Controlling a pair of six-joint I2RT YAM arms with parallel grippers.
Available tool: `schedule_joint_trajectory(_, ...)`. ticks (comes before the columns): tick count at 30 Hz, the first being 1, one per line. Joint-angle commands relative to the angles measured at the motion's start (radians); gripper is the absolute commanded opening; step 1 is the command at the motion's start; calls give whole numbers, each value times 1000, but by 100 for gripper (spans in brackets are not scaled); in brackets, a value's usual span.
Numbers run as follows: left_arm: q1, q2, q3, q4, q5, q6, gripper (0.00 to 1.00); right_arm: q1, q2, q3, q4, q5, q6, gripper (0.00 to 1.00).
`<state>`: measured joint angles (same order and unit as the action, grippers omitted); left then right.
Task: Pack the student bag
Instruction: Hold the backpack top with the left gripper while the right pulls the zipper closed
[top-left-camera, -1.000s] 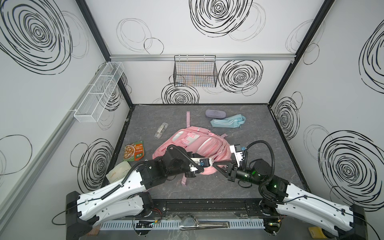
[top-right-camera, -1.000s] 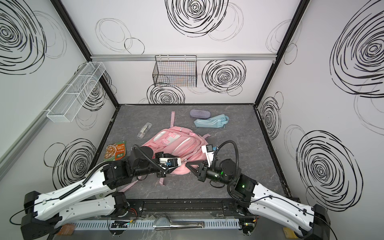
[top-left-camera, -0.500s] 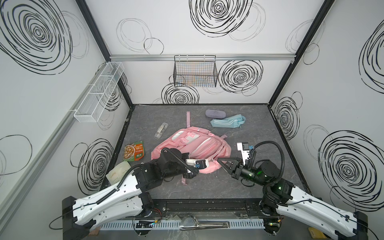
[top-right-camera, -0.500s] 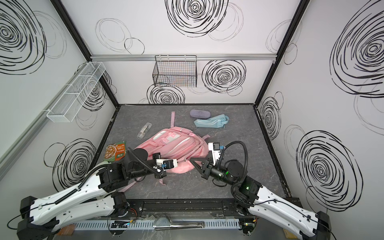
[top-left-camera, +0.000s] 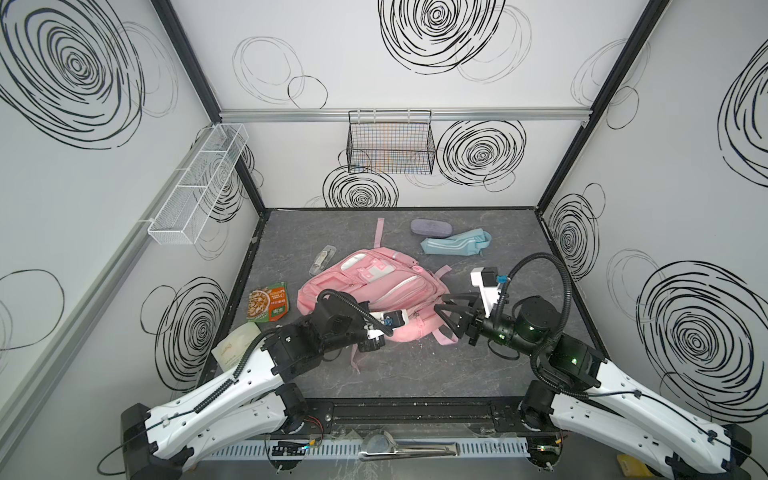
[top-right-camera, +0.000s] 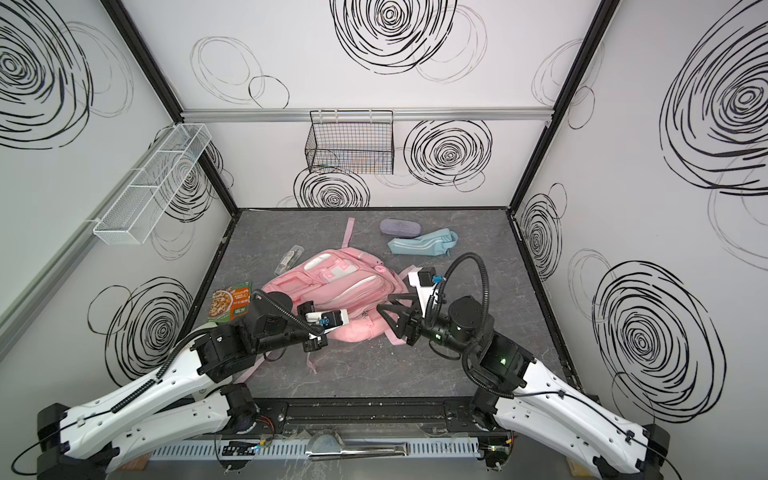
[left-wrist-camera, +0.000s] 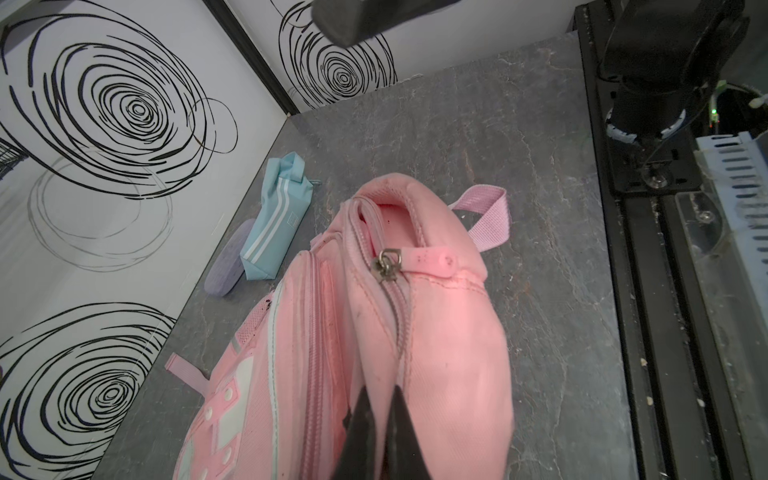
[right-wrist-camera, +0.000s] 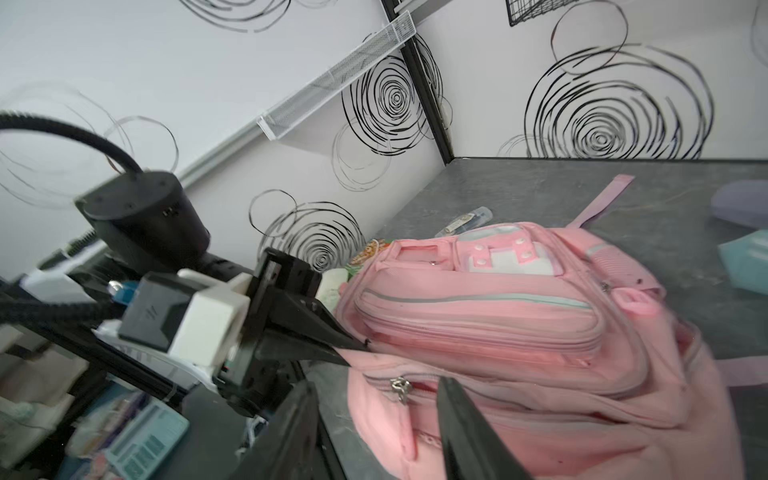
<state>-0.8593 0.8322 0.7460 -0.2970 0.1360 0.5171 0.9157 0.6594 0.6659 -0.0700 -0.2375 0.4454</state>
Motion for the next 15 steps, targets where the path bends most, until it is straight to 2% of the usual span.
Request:
schedule_joint_trajectory(1,28,-7,19,113,19,-43,0,56,20,-6,-77,87,-193,32)
schedule_joint_trajectory(4,35,-12,19,123,46,-45,0,146,47,-36,-31,209,-245,31)
schedule_joint_trajectory(6,39,-16,15,133,56,-45,0,197,76,-50,8,265,-272,36)
schedule_joint_trajectory(8,40,-18,13,137,66,-44,0,213,108,-52,33,285,-288,43)
schedule_joint_trajectory(15,41,-34,1,146,87,-38,0,216,213,-19,37,321,-320,44)
